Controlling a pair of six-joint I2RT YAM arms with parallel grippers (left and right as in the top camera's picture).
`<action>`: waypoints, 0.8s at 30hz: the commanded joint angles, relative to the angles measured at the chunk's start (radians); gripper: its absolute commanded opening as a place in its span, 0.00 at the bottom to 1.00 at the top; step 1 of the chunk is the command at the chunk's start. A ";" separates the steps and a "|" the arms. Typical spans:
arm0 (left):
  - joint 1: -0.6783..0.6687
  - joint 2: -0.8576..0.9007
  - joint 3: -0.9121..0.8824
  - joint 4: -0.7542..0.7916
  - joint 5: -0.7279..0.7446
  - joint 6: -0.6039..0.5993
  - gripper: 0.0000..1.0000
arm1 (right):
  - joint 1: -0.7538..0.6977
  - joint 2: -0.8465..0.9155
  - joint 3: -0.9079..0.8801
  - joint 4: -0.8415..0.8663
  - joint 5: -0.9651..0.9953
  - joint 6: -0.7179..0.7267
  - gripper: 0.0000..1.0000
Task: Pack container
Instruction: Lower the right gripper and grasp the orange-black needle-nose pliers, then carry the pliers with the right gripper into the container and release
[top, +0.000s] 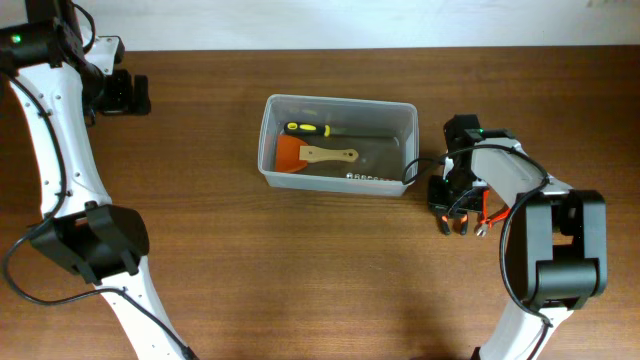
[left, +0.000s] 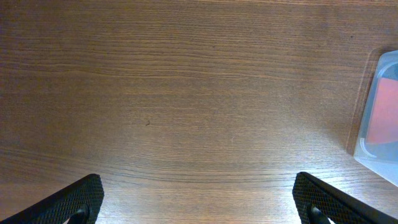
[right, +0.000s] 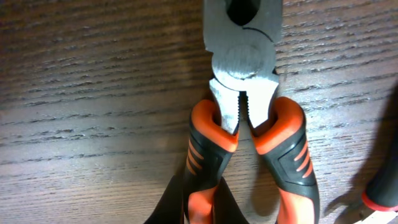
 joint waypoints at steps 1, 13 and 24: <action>0.003 -0.002 -0.006 0.002 -0.007 -0.013 0.99 | -0.016 0.019 -0.020 0.010 0.037 -0.010 0.04; 0.003 -0.002 -0.006 0.002 -0.007 -0.013 0.99 | -0.039 -0.192 0.163 -0.071 0.076 -0.097 0.04; 0.003 -0.002 -0.006 0.002 -0.007 -0.013 0.99 | 0.163 -0.272 0.421 -0.126 0.034 -0.378 0.04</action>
